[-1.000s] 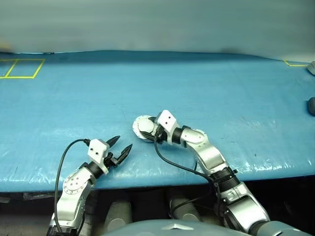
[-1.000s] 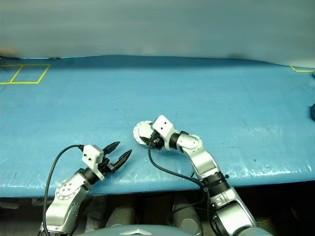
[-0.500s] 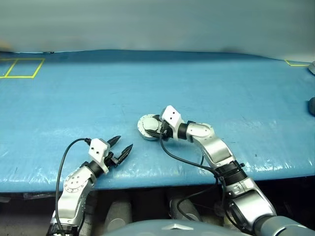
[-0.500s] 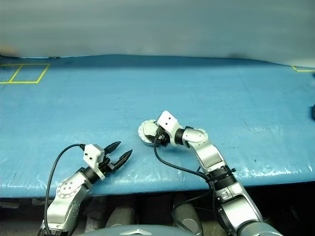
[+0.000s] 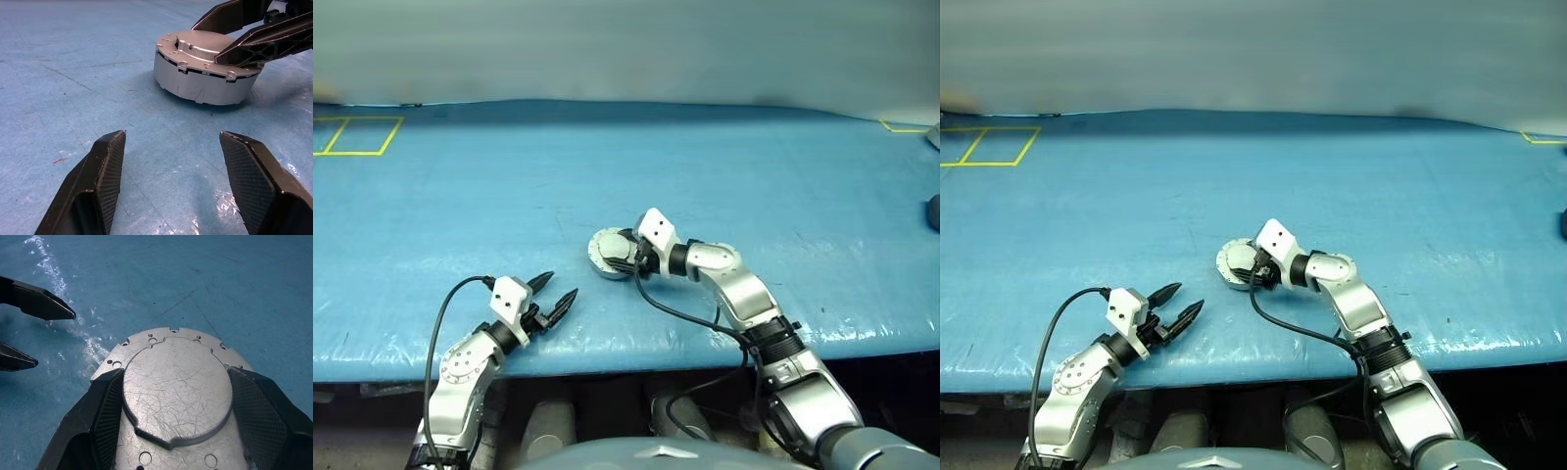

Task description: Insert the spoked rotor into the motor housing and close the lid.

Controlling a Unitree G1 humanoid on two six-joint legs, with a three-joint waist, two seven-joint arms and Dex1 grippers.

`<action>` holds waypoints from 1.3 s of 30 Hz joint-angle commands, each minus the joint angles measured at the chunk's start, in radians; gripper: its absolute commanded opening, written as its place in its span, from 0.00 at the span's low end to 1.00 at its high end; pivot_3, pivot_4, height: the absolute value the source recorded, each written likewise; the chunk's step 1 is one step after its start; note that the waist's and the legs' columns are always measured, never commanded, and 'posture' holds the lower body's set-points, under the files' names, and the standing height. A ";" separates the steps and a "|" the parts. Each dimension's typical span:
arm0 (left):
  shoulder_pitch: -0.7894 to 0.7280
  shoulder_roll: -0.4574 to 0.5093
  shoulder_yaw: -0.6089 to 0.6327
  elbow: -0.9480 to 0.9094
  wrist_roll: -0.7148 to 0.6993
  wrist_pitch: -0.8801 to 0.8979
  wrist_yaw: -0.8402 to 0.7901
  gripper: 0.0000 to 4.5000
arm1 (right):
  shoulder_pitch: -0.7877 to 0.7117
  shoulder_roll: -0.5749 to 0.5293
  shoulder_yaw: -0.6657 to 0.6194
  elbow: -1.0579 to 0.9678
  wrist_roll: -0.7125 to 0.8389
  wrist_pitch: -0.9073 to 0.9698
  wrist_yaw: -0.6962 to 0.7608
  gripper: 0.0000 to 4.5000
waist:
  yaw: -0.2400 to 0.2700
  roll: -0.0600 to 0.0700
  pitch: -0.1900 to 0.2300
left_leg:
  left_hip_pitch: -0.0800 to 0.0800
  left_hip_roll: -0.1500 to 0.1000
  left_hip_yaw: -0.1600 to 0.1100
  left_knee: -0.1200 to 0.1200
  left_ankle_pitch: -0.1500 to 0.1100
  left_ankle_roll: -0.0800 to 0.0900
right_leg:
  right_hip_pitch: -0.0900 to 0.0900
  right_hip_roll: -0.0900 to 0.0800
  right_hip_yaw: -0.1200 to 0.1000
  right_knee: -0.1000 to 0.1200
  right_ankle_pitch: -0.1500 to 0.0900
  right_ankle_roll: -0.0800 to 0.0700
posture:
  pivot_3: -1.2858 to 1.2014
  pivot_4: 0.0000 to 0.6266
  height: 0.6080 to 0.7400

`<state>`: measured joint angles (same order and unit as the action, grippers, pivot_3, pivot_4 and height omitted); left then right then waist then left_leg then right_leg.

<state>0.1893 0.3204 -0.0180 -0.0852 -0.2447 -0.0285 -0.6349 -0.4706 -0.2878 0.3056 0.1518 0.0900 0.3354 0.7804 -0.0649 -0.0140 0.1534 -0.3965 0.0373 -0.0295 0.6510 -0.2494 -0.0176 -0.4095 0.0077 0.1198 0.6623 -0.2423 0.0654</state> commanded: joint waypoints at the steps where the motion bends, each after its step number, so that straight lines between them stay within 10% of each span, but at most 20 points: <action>1: -0.010 0.002 0.001 -0.004 -0.003 -0.022 -0.006 0.73 | 0.018 -0.031 -0.005 0.024 -0.002 0.029 0.025 0.67 | 0.001 0.000 0.000 | 0.000 0.000 0.000 0.000 0.000 0.000 | 0.000 0.000 0.000 0.000 0.000 0.000 | 0.52 0.24 1.00; 39: -0.067 -0.003 -0.002 0.027 -0.008 -0.027 -0.024 0.73 | 0.124 -0.068 0.068 0.054 -0.104 0.125 -0.145 0.67 | 0.016 -0.003 -0.011 | 0.021 0.000 0.001 -0.002 0.000 0.001 | 0.016 -0.001 0.001 -0.003 -0.009 -0.002 | 0.52 0.24 1.00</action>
<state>0.1384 0.3171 -0.0202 -0.0432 -0.2445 -0.0518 -0.6564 -0.4085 -0.3243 0.3357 0.1142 0.0767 0.3718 0.6814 -0.0489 -0.0171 0.1422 -0.3747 0.0373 -0.0289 0.6496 -0.2497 -0.0165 -0.3933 0.0070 0.1211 0.6593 -0.2519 0.0636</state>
